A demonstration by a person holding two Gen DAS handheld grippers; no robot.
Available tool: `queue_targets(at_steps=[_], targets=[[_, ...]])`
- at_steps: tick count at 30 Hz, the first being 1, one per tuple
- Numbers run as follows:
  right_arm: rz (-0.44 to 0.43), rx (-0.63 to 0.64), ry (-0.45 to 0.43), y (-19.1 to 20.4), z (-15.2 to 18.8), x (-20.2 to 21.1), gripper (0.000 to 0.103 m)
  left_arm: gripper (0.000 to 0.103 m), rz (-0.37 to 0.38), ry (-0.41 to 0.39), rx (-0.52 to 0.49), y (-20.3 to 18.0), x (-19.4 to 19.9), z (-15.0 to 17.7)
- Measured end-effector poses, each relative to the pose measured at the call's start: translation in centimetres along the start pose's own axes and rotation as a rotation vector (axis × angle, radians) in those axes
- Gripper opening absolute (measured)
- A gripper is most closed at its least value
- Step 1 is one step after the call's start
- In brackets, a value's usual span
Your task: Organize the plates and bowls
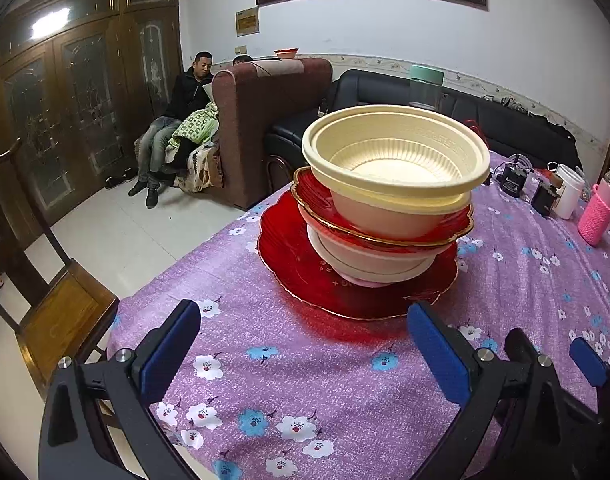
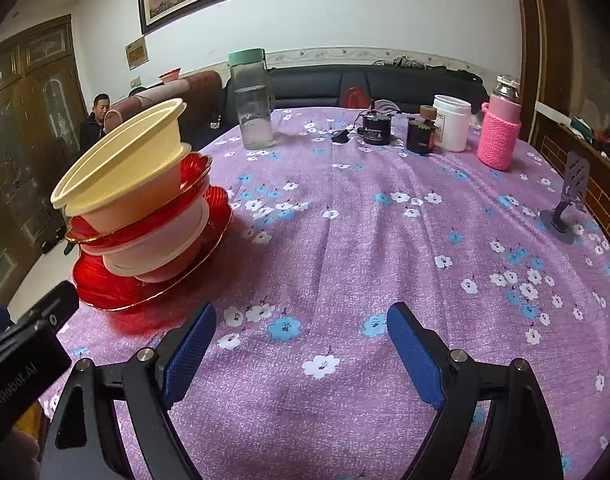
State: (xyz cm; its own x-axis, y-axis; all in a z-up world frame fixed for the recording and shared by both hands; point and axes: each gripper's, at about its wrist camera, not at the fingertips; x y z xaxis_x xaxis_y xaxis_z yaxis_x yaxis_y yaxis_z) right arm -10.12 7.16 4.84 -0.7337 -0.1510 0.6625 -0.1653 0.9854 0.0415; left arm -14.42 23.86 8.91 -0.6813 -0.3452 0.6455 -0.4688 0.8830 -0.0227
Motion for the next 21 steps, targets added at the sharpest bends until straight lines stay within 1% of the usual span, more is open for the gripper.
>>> queue_targets(at_steps=[7,11,21], targets=[[-0.043,0.052,0.0,2.0,0.5,0.0,0.09,0.103,0.022,0.023,-0.01,-0.2,-0.8,0.2],[-0.049,0.071,-0.01,2.7,0.5,0.1,0.091,0.103,0.036,0.032,-0.002,-0.1,-1.0,0.1],[-0.057,0.077,0.003,3.2,0.6,-0.4,0.091,0.103,0.052,0.043,0.001,0.0,-1.5,0.1]])
Point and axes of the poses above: each gripper's, at about its wrist camera, not at the fingertips, and x roughly against the way its jaws point, y to its left, z to its underside, and after that the axes turned 3 degrees about x, right-handed
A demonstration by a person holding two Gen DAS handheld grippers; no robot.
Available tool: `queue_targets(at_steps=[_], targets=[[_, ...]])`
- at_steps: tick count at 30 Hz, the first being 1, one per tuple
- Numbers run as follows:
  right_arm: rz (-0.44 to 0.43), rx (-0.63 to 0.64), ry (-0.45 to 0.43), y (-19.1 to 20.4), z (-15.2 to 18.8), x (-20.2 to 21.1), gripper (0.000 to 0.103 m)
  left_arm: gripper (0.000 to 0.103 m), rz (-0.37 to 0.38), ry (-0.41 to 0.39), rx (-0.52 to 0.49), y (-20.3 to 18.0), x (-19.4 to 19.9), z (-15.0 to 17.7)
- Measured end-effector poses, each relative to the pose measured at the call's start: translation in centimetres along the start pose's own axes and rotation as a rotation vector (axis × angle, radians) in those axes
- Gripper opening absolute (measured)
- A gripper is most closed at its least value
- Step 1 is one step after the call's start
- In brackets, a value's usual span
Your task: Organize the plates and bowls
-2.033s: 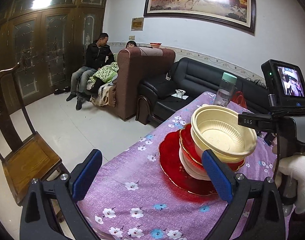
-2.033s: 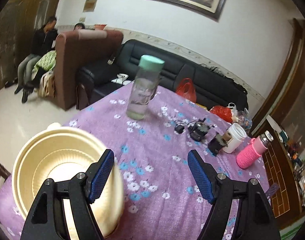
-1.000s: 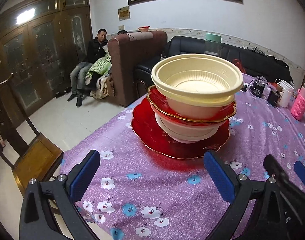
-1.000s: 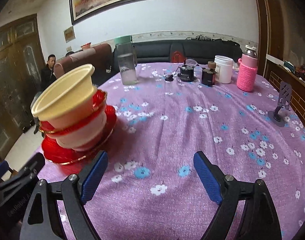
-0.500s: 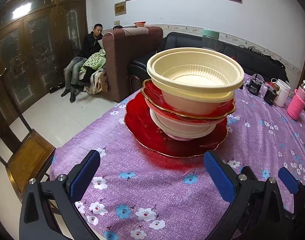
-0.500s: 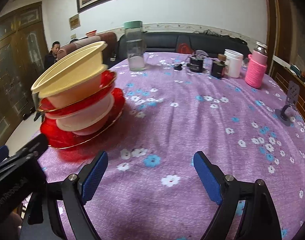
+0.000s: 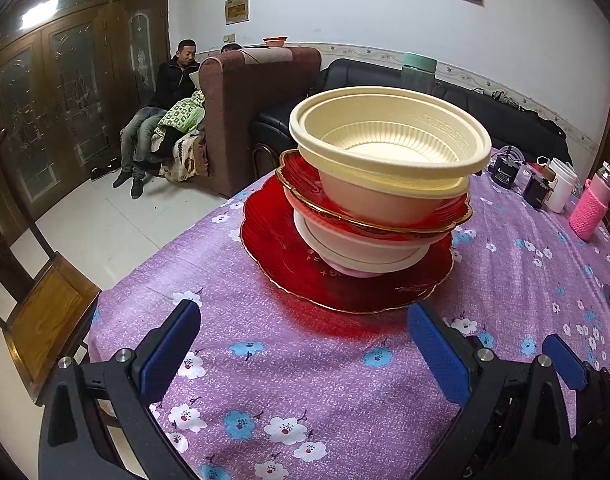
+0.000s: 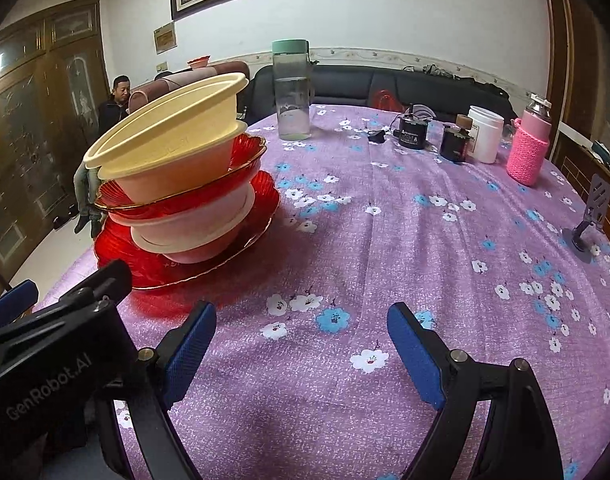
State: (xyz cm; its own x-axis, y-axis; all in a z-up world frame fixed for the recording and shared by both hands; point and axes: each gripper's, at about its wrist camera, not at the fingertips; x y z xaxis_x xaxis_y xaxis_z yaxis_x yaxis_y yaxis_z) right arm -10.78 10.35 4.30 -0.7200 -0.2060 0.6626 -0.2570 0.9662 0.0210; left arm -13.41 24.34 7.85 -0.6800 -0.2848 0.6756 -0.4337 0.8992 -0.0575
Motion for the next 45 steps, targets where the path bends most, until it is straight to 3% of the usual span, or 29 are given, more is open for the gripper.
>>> queue_targets(at_steps=[10,18,22,33,45], targets=[[-0.01,0.007,-0.013,0.4,0.0,0.2,0.091,0.103,-0.009,-0.037,0.004,-0.1,0.6,0.0],[-0.03,0.023,-0.052,0.9,-0.3,1.1,0.091,0.103,-0.002,-0.209,0.069,0.8,3.8,-0.7],[-0.039,0.029,-0.068,1.0,-0.5,1.4,0.09,0.103,0.021,-0.235,0.11,1.7,4.7,-1.2],[-0.062,0.065,-0.091,1.9,-0.6,2.1,0.091,0.103,0.014,-0.26,0.044,1.8,5.2,-1.5],[-0.089,0.115,-0.091,3.4,-0.9,2.3,0.091,0.103,0.009,-0.184,0.034,2.0,4.0,-1.8]])
Point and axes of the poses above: each gripper's, at about its wrist camera, not at the fingertips, and x roughly against the way its jaws point, y to its left, z to its underside, and after that the axes turned 3 degrees about x, right-handed
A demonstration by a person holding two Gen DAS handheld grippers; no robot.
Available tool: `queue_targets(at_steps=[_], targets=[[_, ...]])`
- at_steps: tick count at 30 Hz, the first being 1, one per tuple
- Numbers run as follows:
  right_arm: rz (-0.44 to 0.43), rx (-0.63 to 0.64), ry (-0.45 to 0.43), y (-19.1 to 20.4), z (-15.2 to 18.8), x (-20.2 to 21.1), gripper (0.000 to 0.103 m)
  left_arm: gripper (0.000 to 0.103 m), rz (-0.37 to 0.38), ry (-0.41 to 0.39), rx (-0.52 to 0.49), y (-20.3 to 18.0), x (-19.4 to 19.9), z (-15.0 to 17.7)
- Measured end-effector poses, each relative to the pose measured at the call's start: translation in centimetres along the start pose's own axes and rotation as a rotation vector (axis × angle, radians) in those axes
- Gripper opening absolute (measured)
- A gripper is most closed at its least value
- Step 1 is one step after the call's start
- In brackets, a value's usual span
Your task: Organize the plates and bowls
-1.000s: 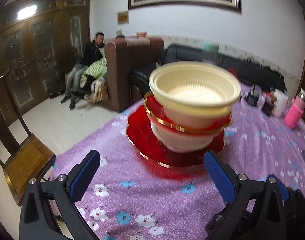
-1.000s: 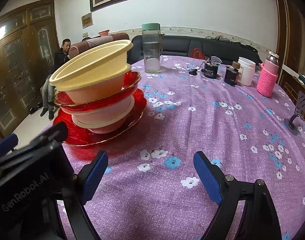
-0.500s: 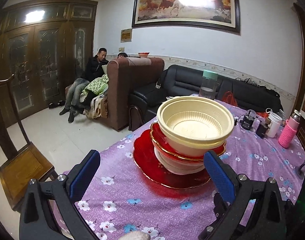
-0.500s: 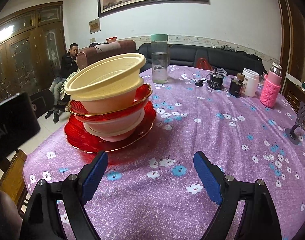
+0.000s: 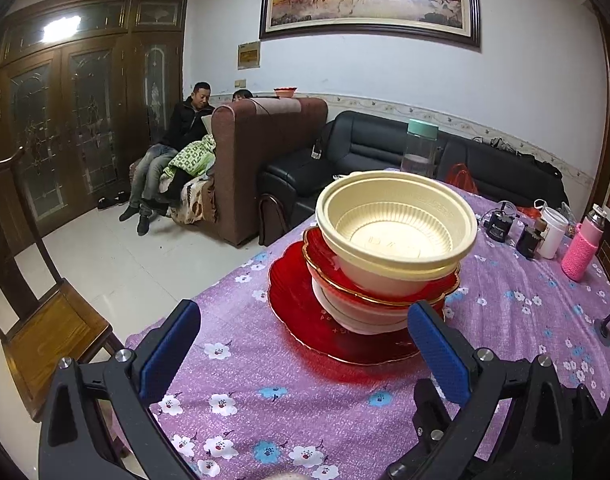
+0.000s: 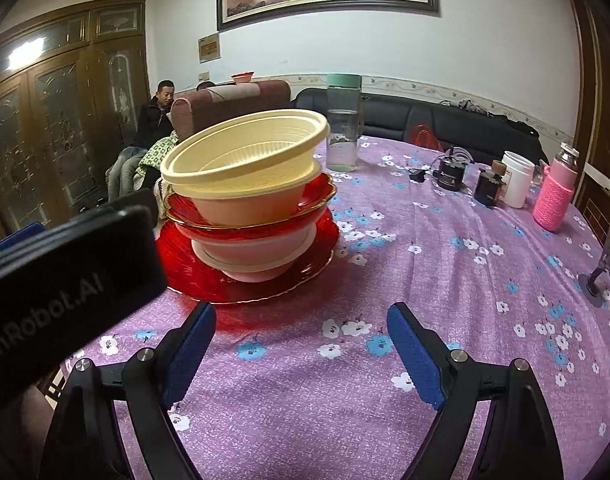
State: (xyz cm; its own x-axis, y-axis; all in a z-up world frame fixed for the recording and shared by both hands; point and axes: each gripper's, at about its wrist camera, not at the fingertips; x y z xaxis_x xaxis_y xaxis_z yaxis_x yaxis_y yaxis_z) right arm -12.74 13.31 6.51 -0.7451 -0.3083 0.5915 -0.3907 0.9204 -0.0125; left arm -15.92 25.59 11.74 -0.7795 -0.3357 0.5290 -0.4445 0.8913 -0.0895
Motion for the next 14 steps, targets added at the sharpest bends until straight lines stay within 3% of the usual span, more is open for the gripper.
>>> queue_targets(at_steps=[14], targets=[[-0.031,-0.032,0.028,-1.0,-0.2,-0.5,0.091,0.103,-0.017,0.017,-0.026,-1.0,-0.5,-0.6]])
Point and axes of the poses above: each gripper's, at about its wrist camera, not at the fingertips, and x roughly against the way its jaws point, y to its left, z to its underside, and after that the axes turned 3 degrees about x, right-handed
